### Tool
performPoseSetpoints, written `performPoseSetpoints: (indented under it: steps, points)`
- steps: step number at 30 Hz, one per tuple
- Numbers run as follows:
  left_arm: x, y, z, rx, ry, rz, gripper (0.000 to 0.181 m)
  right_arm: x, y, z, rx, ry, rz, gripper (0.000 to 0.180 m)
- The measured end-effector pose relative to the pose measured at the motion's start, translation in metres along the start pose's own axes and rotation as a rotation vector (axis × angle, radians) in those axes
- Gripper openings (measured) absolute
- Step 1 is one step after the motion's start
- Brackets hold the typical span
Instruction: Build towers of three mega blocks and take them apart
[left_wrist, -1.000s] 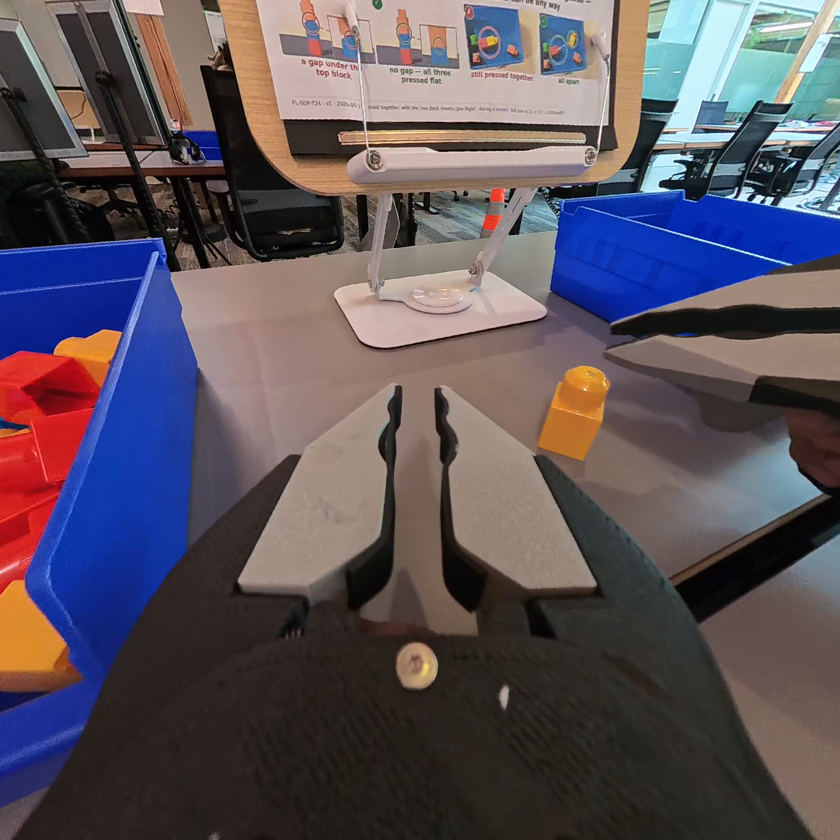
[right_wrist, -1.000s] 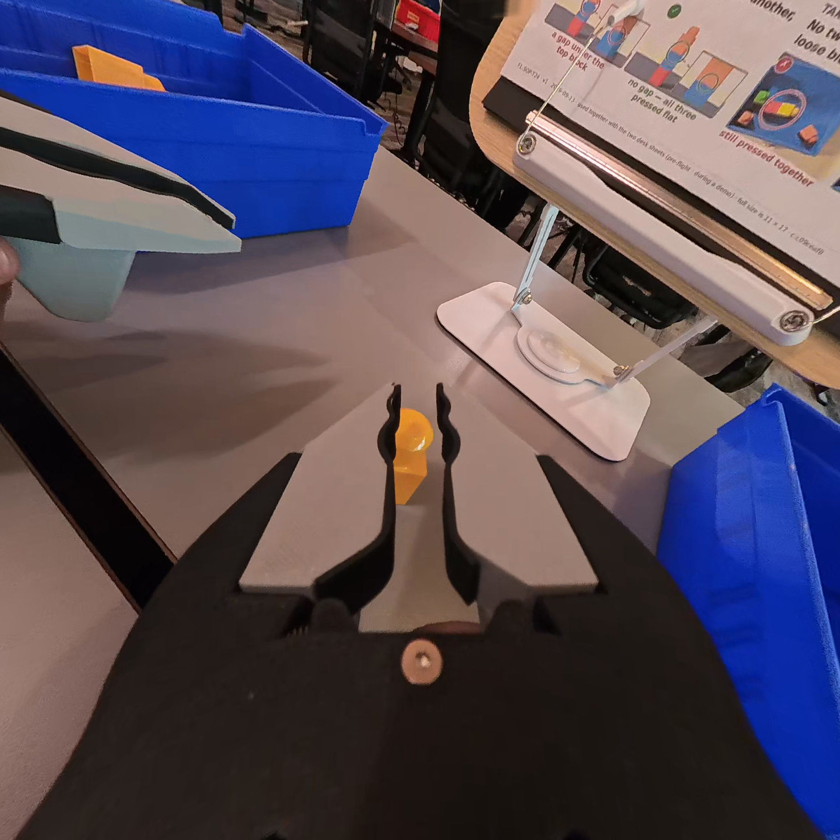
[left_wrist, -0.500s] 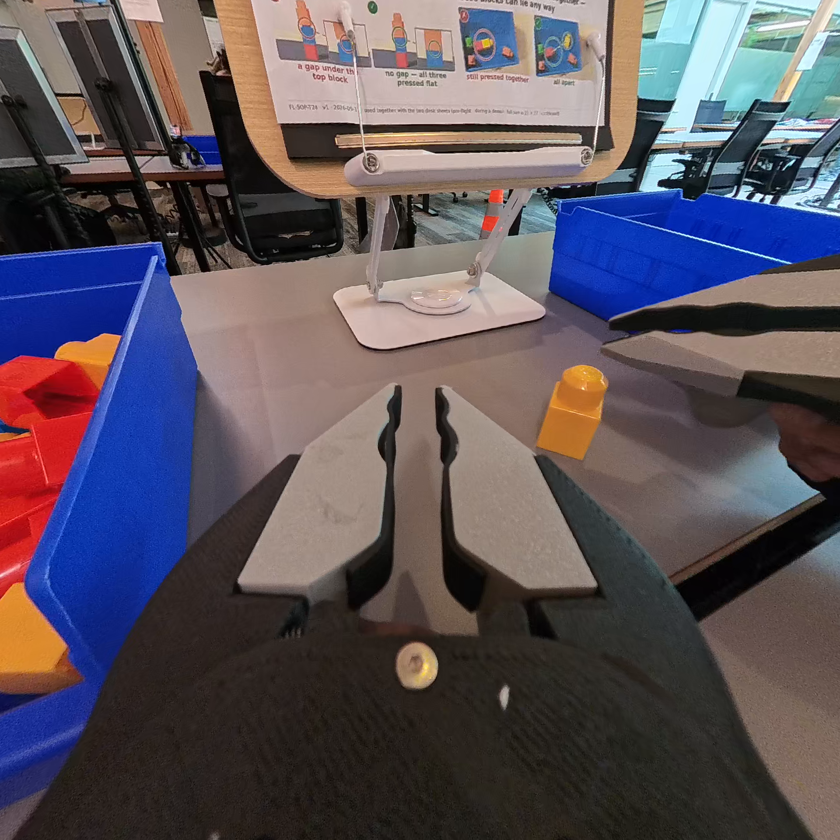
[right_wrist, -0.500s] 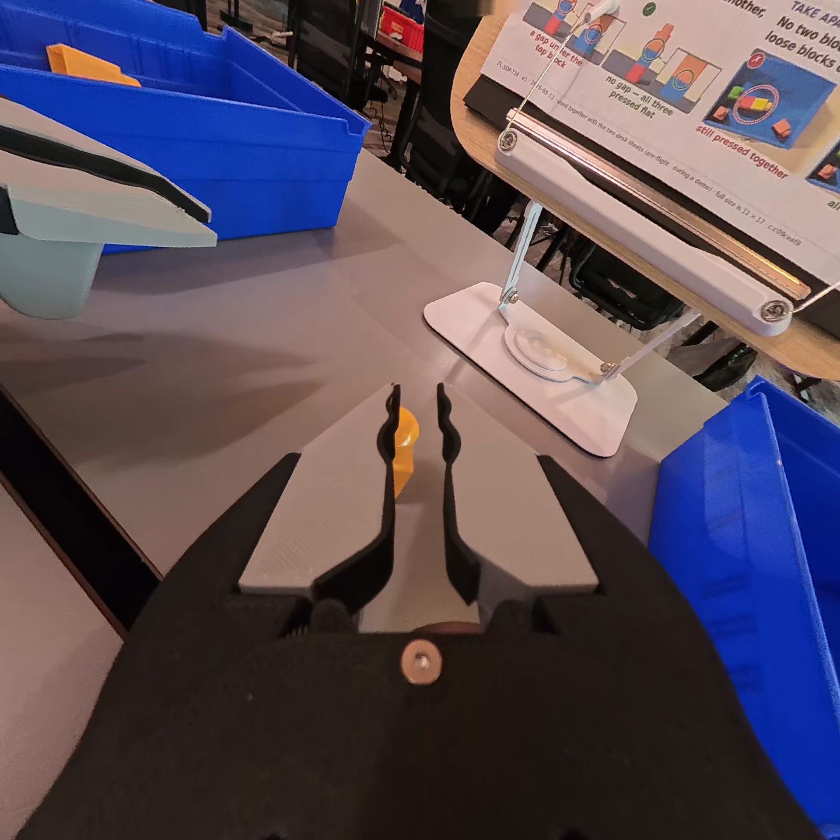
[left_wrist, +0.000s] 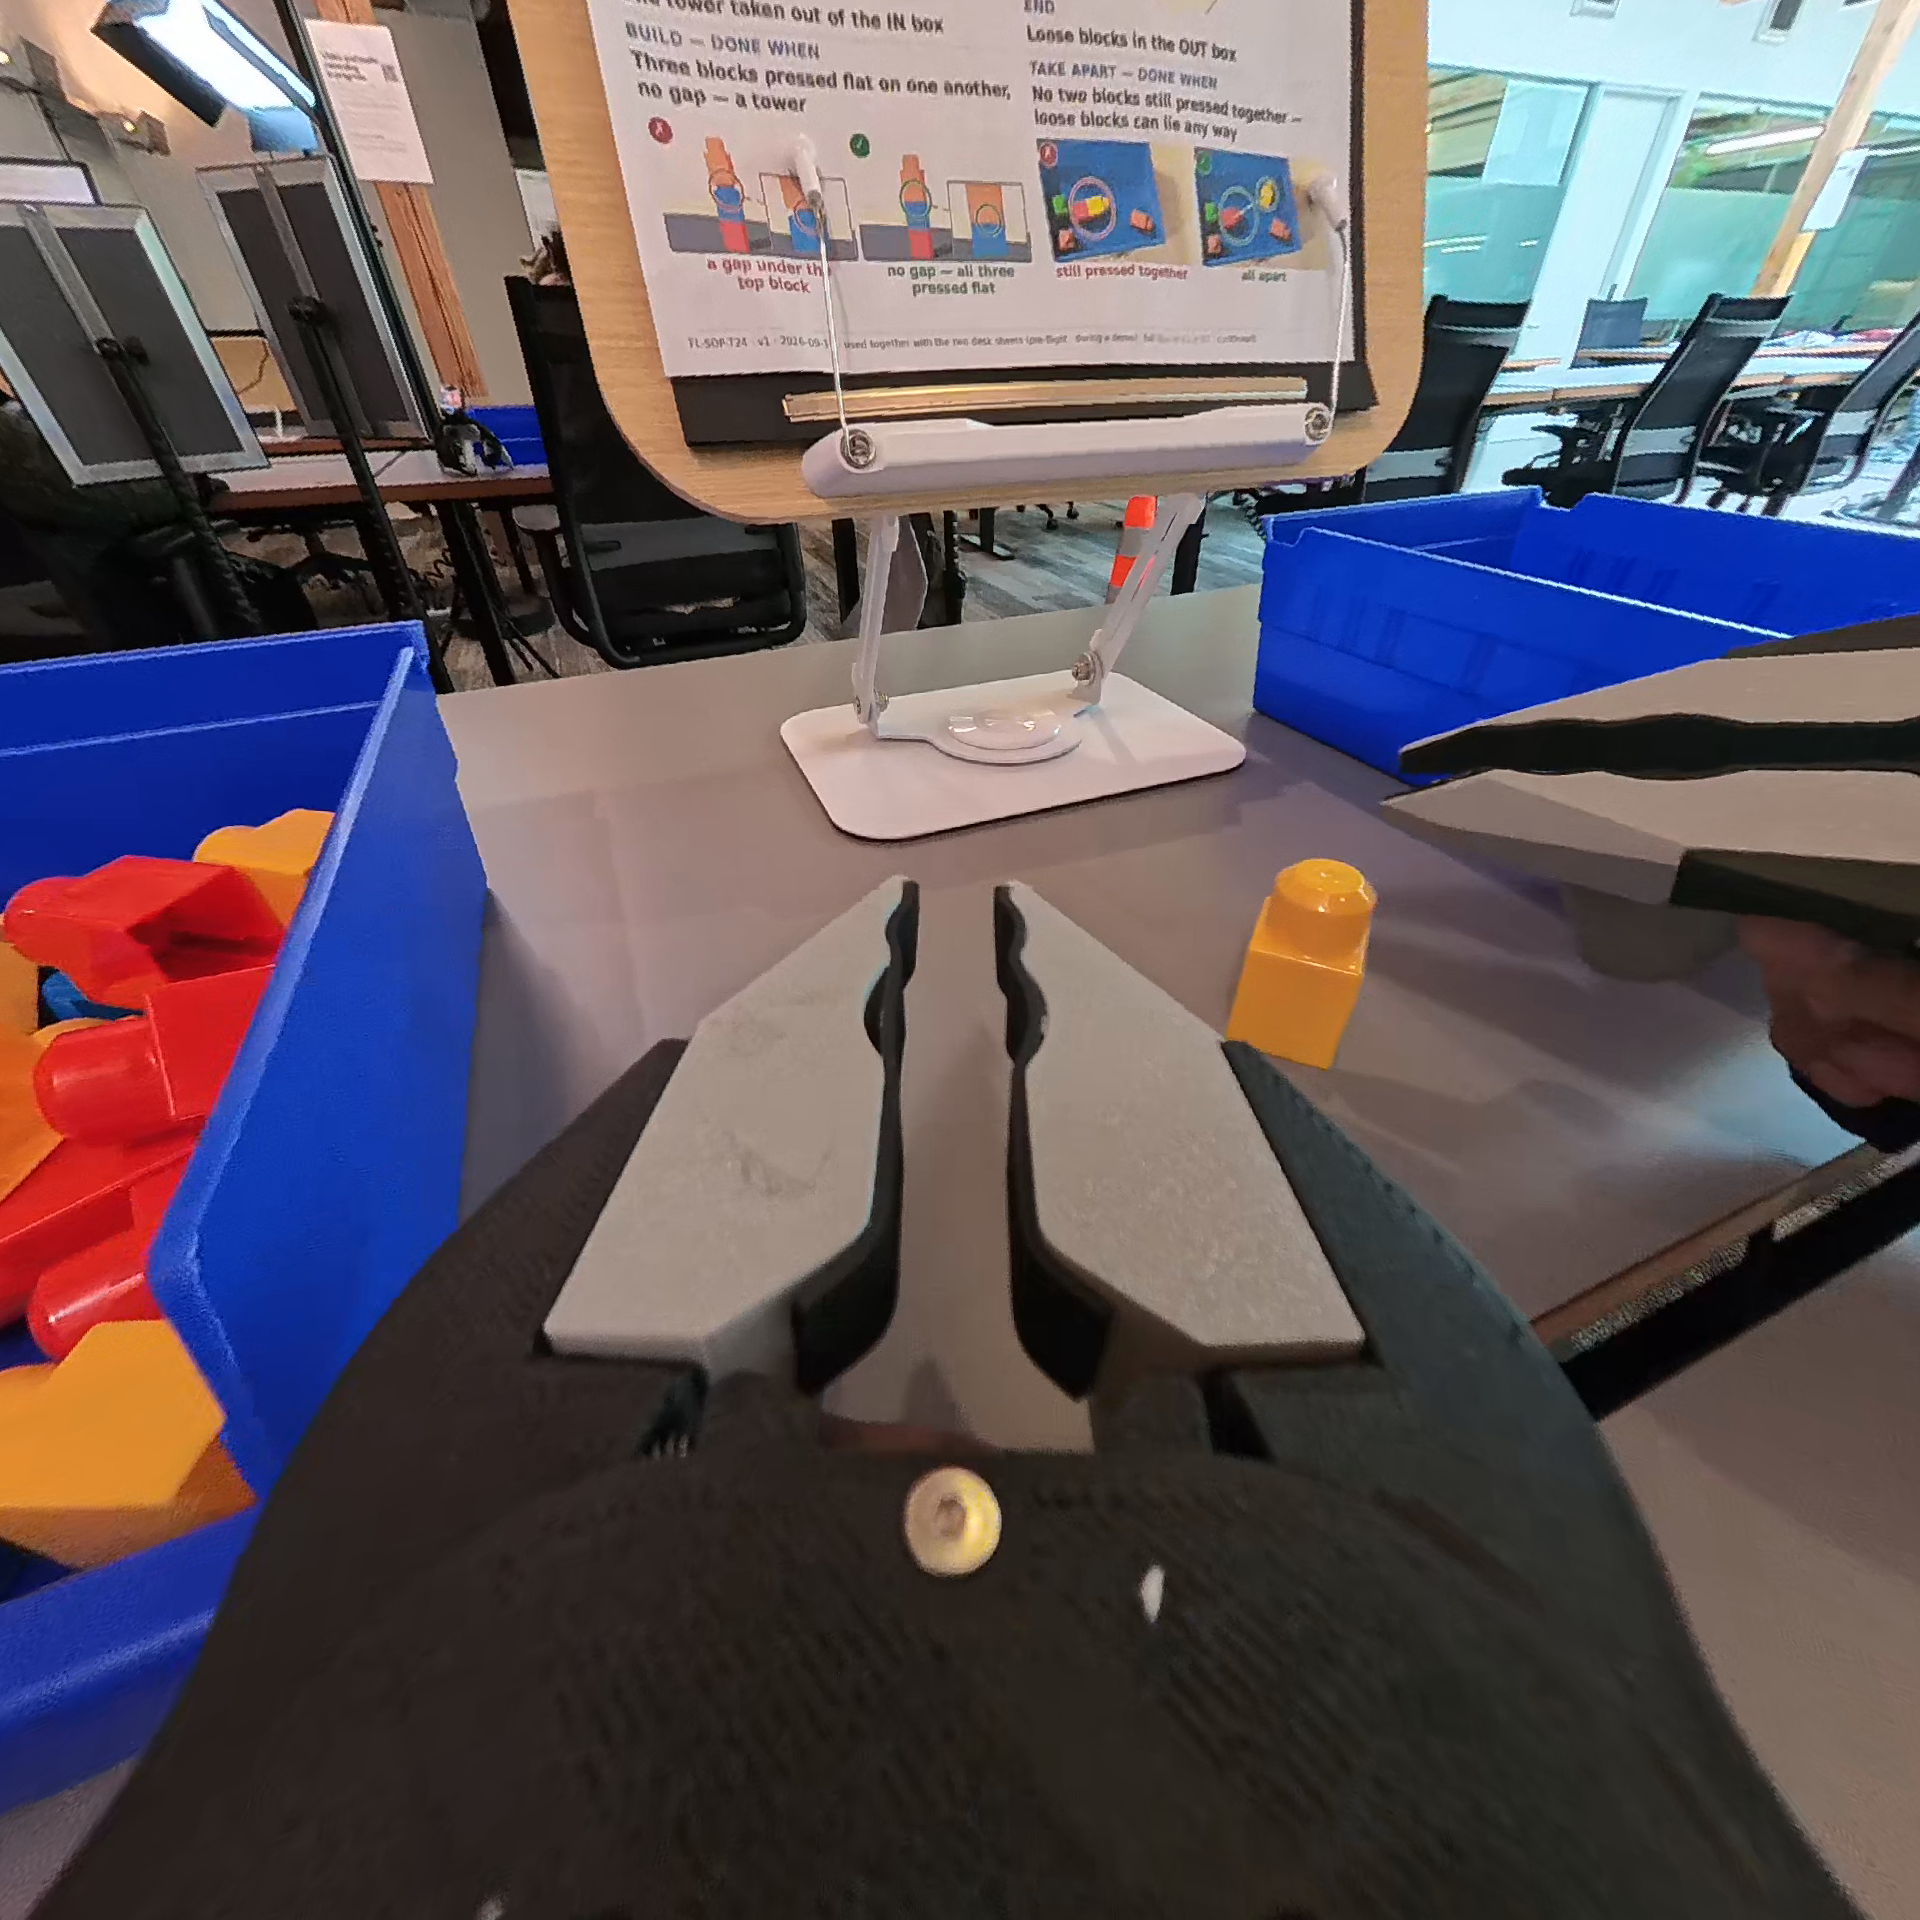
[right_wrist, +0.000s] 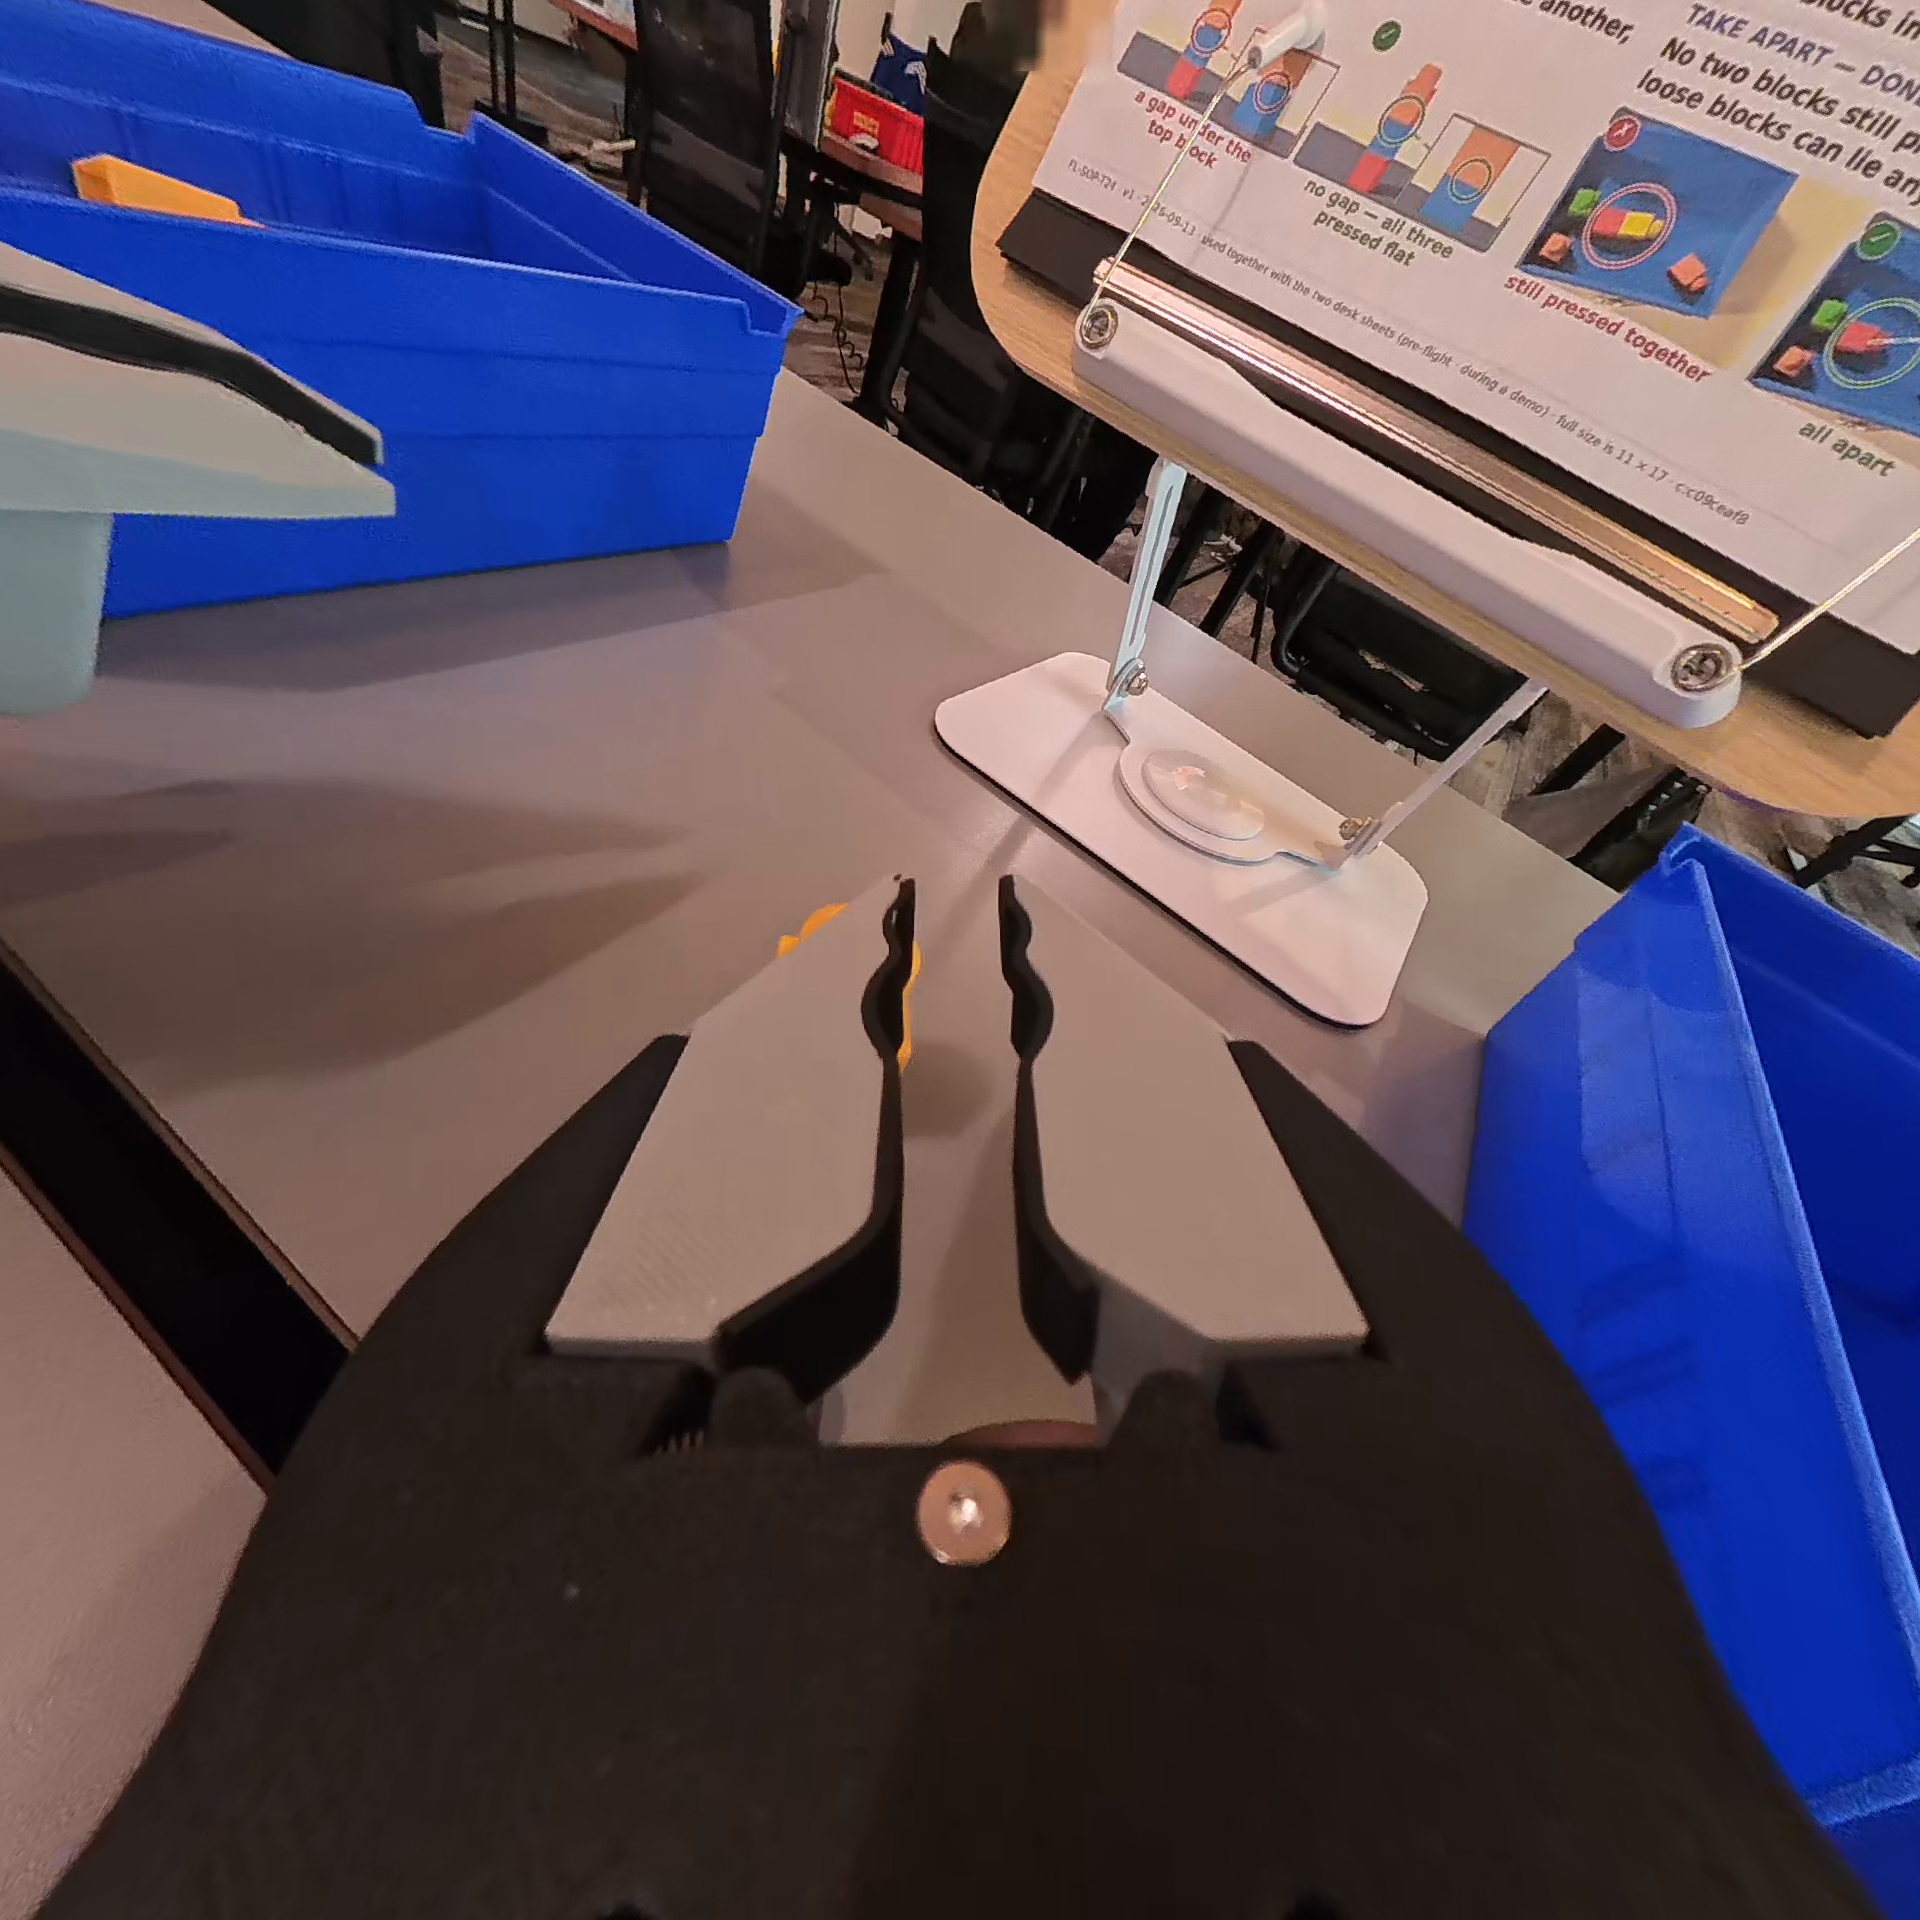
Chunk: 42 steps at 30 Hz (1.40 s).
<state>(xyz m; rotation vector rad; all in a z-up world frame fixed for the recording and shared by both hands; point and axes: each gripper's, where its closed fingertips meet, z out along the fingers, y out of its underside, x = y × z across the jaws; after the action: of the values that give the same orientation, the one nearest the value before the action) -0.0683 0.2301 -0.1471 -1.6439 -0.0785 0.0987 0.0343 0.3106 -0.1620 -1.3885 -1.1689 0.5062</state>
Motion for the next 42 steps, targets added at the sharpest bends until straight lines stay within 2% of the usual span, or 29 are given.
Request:
performPoseSetpoints:
  steps: [12, 21, 32, 35, 38, 42]
  points:
    - [0.007, -0.009, -0.02, 0.079, -0.004, 0.041, 0.012, 0.002, 0.007, -0.013, -0.004, 0.02, 0.029, 0.014]
    - [0.001, -0.005, -0.026, 0.053, -0.025, 0.003, 0.014, 0.002, 0.013, -0.008, -0.047, 0.018, 0.068, 0.026]
    - [0.0, -0.001, -0.025, 0.017, -0.051, 0.038, 0.014, -0.011, 0.008, 0.002, -0.046, -0.021, 0.013, 0.03]
    - [-0.004, -0.002, -0.027, 0.024, -0.071, 0.037, 0.014, -0.004, 0.012, -0.001, -0.067, 0.012, 0.027, 0.035]
    - [-0.008, -0.002, -0.03, 0.031, -0.101, 0.039, 0.017, 0.01, 0.016, -0.004, -0.083, 0.08, 0.044, 0.05]
    - [-0.016, -0.004, -0.034, 0.042, -0.143, 0.023, 0.039, 0.018, 0.026, -0.003, -0.127, 0.107, 0.089, 0.076]
